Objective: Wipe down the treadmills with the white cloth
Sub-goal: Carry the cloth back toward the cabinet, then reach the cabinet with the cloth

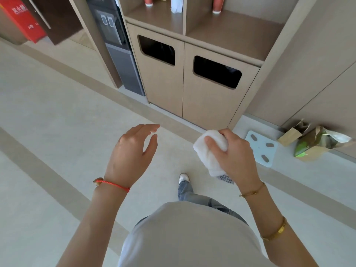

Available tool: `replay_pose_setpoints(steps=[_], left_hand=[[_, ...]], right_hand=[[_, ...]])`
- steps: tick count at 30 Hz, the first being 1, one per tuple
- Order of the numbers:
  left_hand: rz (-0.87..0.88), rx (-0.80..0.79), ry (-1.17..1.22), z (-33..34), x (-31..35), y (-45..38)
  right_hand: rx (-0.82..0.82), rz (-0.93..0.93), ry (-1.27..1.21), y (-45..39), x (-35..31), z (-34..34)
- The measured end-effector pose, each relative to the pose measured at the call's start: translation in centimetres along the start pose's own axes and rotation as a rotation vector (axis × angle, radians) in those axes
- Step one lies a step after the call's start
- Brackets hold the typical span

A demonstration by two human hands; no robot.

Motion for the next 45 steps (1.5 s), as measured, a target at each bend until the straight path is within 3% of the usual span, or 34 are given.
replay_pose_setpoints(steps=[11,29,37,45], left_hand=[[0.161,-0.057,-0.008,-0.6,-0.4,-24.9],[0.355,-0.226,-0.006,4.3,-2.2,-61.5],[0.396,-0.353,-0.053,8.8,-1.6,-69.8],[0.386,-0.390,-0.043,12.9,-2.1,-72.0]], right_hand=[[0.138,0.105,0.018,-20.8,1.8,-6.7],[0.363,0.342,0.144,-52.0,10.3,-13.1],[0.378,0.373,0.374,-60.6,14.1,-13.8],[0.327,0.342,0.542,-63.7,18.1,-11.5]])
Point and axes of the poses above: each hand's wrist, its own y-axis away from the middle knuckle, its own z-axis out of the palm, x = y × z, the point moved 9 cm from there along -y, towards the middle knuckle, and after that the axes turned 13 degrees about -x, right-handed, at the moved point
